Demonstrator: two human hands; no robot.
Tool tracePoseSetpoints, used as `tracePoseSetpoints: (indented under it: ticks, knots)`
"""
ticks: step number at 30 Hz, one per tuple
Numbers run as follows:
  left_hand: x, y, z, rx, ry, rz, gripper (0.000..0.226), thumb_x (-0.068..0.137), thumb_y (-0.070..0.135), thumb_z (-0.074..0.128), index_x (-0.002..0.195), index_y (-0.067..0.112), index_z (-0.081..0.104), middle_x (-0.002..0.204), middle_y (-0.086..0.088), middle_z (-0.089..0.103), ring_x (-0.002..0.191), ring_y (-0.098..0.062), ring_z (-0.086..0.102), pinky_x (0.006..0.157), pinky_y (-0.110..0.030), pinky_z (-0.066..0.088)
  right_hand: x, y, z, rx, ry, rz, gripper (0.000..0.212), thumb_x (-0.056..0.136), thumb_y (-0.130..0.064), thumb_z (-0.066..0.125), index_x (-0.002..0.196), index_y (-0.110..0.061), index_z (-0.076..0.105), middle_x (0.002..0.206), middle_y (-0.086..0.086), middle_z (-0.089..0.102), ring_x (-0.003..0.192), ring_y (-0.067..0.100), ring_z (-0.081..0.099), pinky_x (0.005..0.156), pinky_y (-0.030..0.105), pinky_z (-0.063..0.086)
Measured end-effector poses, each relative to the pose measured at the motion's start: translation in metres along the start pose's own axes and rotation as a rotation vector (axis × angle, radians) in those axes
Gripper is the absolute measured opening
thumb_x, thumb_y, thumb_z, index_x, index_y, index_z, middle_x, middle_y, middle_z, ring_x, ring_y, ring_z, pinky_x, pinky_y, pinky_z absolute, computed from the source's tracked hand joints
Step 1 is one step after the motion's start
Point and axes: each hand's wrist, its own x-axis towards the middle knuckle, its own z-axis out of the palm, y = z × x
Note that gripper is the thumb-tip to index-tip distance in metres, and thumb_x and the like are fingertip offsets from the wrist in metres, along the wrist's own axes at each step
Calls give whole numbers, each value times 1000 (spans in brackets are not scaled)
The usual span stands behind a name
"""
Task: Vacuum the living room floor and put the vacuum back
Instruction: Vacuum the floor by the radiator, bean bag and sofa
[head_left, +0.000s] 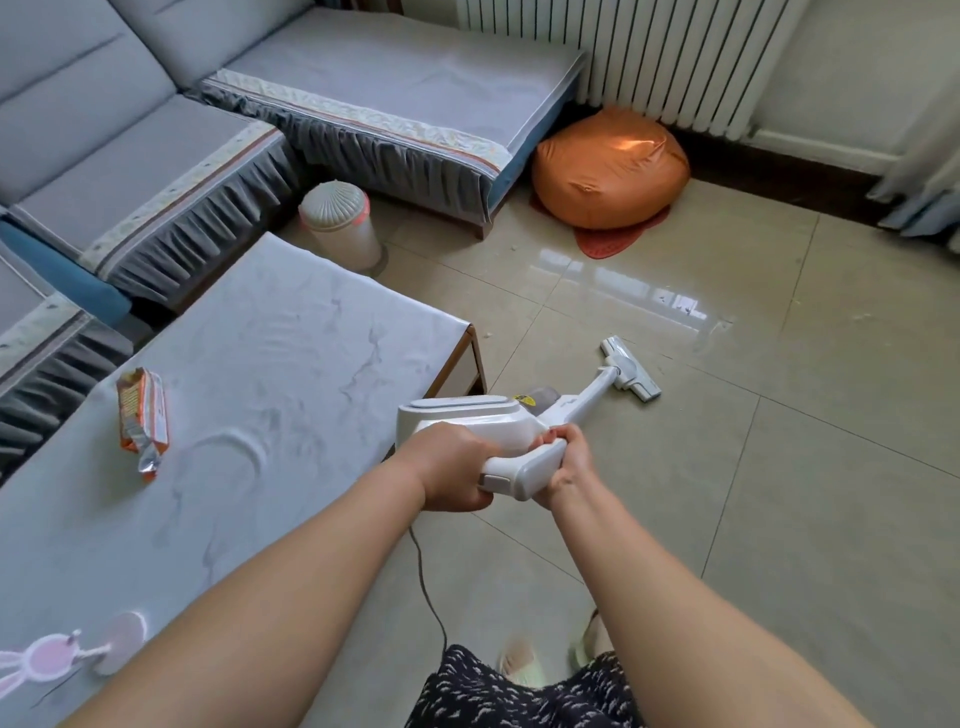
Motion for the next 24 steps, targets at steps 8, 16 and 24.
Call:
tracePoseSetpoints:
  ticks: [8,16,24]
  knots:
    - [61,9,-19,-16,14,39,14,81,36,58,93,30,60,94,2,69,86,-22,62,65,-25,39,12,-59,10,46,2,-7,20,72,-10,49,56,-19,39,43,-8,43,31,8,40,40,12,40]
    - [113,25,-40,-11,39,67,14,81,35,59,94,29,61,95,2,69,87,-22,61,65,-24,35,27,-114,13,60,-15,-36,17,63,-9,52,58,-20,39,44,-8,42,32,7,40,41,11,38]
    - [169,61,-46,-52,27,72,17,81,33,59,96,25,62,94,0,69,87,-24,62,66,-26,41,34,-180,-1,67,-24,-55,17,55,-8,52,58,-18,38,42,-8,43,32,7,40,41,10,38]
